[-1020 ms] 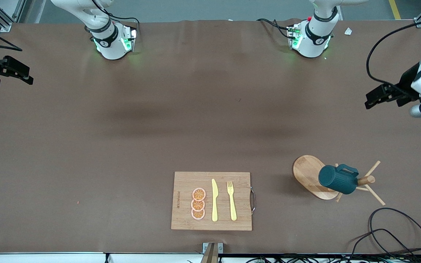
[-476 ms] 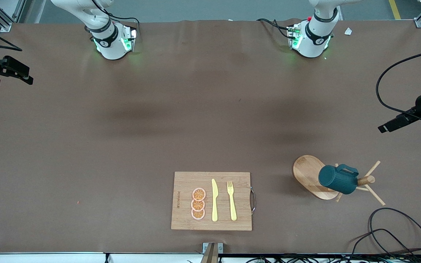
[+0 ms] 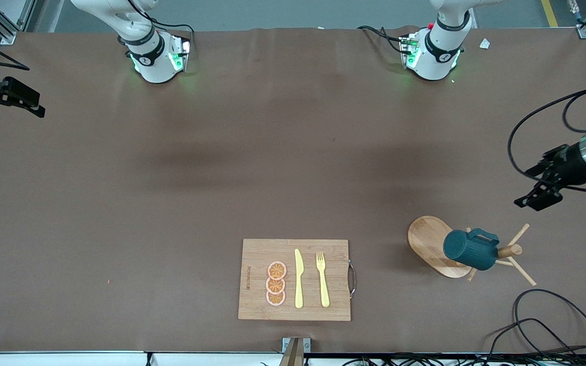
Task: Transfer cup from left to right arm and place
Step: 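Move the left gripper down to the teal mug on the stand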
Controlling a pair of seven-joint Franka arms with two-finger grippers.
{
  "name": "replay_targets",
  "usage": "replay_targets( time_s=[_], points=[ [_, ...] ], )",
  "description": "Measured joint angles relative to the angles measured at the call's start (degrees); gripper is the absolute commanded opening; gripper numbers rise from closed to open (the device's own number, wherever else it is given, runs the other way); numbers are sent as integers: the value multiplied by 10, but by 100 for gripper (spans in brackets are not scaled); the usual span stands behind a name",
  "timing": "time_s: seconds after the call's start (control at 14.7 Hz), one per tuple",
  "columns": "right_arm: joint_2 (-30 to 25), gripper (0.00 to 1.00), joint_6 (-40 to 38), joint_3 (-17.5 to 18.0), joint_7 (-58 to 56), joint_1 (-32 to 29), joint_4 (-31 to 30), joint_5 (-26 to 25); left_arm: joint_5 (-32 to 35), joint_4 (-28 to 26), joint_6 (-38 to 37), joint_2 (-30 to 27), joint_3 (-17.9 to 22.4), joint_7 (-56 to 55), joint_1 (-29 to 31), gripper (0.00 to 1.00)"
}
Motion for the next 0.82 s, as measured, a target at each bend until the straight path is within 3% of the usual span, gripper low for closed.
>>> replay_targets(
  time_s=[0.27,0.54,0.82],
  points=[
    [0,100,0,0,0,0,0,0,-28,0,55,21,-18,-133,-1,100],
    [0,100,0,0,0,0,1,0,-76,-7,99,31,-18,-161,1,100],
    [0,100,0,0,0,0,2,0,-79,-18,144,40,-19,-182,-2,100]
  ],
)
